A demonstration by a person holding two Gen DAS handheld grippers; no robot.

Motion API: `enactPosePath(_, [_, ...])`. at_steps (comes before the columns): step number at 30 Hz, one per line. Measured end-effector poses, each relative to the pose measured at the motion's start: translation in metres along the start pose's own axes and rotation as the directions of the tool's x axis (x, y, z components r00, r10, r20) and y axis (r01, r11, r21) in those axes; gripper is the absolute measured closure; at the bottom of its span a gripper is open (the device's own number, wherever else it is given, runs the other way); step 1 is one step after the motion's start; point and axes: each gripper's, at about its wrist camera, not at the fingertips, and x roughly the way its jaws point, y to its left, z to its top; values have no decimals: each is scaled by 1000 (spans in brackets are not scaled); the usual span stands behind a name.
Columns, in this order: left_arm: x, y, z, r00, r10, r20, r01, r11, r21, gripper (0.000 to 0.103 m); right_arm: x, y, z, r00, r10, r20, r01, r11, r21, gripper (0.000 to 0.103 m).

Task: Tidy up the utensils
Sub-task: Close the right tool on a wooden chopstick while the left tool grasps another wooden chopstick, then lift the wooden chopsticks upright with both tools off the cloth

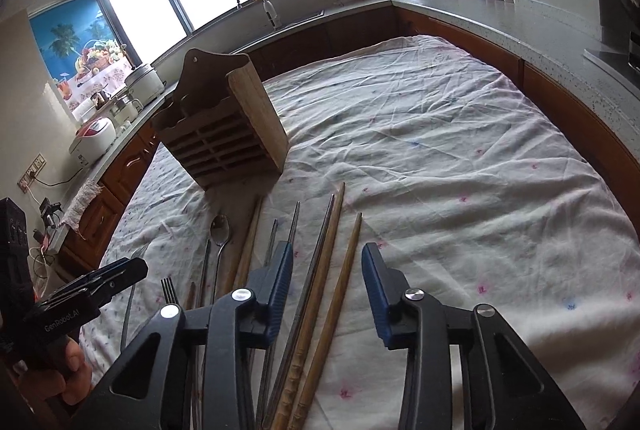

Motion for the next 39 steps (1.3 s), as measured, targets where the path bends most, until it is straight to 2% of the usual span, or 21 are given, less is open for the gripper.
enactPosePath(2, [10, 1, 4, 1000, -2, -25, 2, 1000, -1, 63, 11, -1, 5, 1000, 0, -19, 0, 1000, 5, 78])
enactPosePath(8, [34, 2, 16, 997, -2, -74, 3, 1000, 10, 67, 41, 1, 20, 998, 15, -66, -14, 1000, 12, 83])
enactPosePath(15, [62, 2, 21, 991, 21, -133, -17, 999, 30, 81, 72, -2, 29, 992, 11, -128, -10, 1000, 11, 90])
enactPosePath(23, [82, 3, 17, 980, 41, -194, -33, 999, 42, 87, 94, -10, 27, 982, -2, -190, 4, 1000, 11, 94])
enactPosePath(32, [85, -1, 21, 979, 55, -196, -42, 997, 68, 88, 108, -5, 41, 978, -39, -207, 35, 999, -26, 95])
enactPosePath(35, [90, -8, 23, 979, 76, -187, -61, 994, 89, 96, 113, -4, 44, 977, -47, -210, 41, 999, -35, 95])
enactPosePath(39, [89, -6, 23, 983, 63, -174, -50, 996, 77, 98, 116, -2, 45, 977, -57, -206, 45, 997, -63, 95])
